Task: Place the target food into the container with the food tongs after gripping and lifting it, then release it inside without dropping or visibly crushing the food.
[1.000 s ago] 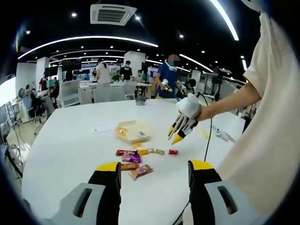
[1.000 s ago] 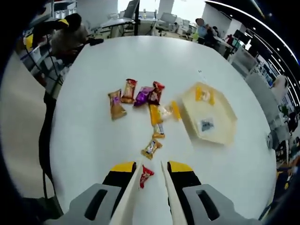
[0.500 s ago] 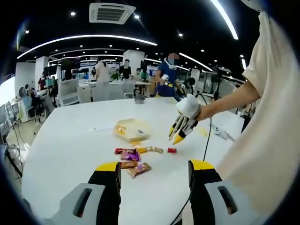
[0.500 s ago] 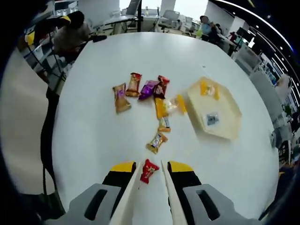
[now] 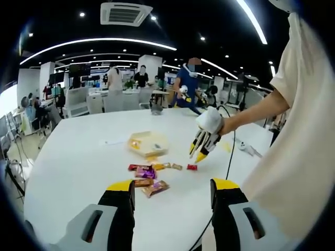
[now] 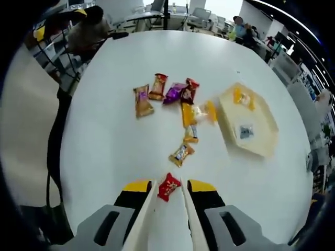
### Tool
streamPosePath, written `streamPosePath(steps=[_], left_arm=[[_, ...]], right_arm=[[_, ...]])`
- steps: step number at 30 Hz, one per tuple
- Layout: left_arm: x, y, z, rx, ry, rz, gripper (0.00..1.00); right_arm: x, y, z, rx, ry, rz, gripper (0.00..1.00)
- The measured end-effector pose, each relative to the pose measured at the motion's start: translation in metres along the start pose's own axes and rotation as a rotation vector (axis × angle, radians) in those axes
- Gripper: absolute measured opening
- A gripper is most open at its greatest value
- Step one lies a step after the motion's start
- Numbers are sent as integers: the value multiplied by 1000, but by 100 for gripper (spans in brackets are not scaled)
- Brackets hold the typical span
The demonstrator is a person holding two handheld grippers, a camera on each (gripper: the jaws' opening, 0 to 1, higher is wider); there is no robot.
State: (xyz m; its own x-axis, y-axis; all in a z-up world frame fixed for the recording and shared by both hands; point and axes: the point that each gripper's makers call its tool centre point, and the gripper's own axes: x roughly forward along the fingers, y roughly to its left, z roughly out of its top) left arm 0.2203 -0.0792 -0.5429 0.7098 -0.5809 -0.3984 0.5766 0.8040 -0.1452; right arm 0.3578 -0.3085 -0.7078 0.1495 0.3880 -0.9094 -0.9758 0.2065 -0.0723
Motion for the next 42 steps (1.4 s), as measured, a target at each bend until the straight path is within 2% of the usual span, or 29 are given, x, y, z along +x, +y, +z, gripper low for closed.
streamPosePath(steps=[6, 17, 31, 42], left_arm=[[0, 2, -1, -1, 3, 5, 58], [-1, 4, -4, -11, 8, 16, 58], [0, 5, -4, -14, 12, 21, 58], [4, 4, -6, -26, 26, 28, 58]], right_arm=[[4, 2, -3, -72, 34, 7, 27], [9, 10, -6, -79, 36, 80, 27], [12, 8, -11, -114, 60, 93, 28], [21, 6, -15, -195, 85, 112, 28]])
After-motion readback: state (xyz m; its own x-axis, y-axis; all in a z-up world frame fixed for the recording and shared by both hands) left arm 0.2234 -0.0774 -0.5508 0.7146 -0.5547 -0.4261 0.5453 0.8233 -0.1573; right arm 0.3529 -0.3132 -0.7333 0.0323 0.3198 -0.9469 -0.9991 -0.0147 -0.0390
